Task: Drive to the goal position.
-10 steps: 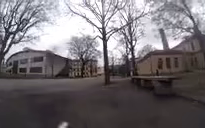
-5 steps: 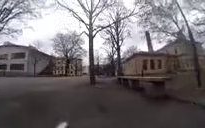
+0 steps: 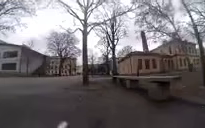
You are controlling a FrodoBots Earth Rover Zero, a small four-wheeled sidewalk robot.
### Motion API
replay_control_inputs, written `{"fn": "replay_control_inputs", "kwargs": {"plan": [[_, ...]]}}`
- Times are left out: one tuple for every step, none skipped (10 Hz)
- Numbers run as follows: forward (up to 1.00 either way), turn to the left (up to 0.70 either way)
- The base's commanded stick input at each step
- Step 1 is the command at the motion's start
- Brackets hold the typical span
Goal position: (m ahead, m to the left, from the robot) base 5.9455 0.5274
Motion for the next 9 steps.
{"fn": "replay_control_inputs", "kwargs": {"plan": [[1.00, 0.00], [1.00, 0.00], [1.00, 0.00], [1.00, 0.00], [1.00, -0.10], [1.00, -0.31], [1.00, -0.16], [1.00, -0.02], [1.00, 0.00]]}}
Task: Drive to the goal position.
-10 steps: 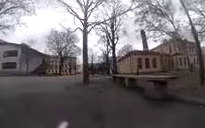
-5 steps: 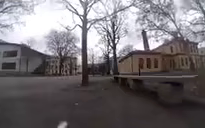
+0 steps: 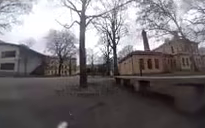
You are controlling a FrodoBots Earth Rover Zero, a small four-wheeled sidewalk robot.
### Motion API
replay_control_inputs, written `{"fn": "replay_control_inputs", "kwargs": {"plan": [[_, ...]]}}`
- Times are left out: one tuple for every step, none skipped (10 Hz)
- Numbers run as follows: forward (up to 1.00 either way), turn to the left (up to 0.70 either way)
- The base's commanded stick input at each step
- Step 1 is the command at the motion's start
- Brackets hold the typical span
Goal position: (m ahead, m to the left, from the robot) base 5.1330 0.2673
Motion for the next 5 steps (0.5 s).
{"fn": "replay_control_inputs", "kwargs": {"plan": [[1.00, 0.00], [1.00, 0.00], [1.00, 0.00], [1.00, 0.00], [1.00, 0.00]]}}
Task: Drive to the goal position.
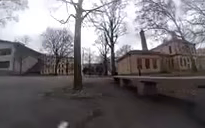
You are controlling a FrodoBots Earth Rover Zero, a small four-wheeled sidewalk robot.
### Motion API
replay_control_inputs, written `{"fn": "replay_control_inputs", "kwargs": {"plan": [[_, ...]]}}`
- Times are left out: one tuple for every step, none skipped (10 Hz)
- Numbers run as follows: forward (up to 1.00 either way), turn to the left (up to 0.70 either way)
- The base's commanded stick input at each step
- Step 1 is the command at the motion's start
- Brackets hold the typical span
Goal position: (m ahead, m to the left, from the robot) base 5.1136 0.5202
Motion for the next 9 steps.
{"fn": "replay_control_inputs", "kwargs": {"plan": [[1.00, 0.00], [1.00, 0.00], [1.00, 0.00], [1.00, 0.00], [1.00, 0.00], [1.00, -0.07], [1.00, -0.29], [1.00, -0.36], [1.00, -0.21]]}}
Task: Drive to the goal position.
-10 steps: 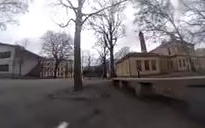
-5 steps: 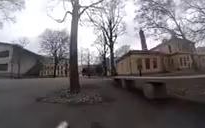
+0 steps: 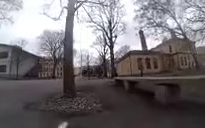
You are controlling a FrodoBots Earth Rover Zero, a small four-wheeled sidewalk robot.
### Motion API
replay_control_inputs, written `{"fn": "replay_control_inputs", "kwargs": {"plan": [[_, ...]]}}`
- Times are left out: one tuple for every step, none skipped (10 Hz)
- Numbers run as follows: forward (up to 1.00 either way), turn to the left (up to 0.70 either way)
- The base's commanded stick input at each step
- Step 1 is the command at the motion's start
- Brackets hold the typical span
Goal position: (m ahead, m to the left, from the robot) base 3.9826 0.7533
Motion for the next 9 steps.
{"fn": "replay_control_inputs", "kwargs": {"plan": [[1.00, -0.06], [1.00, 0.00], [1.00, 0.00], [1.00, 0.00], [1.00, 0.00], [1.00, 0.00], [1.00, 0.00], [1.00, 0.00], [1.00, 0.00]]}}
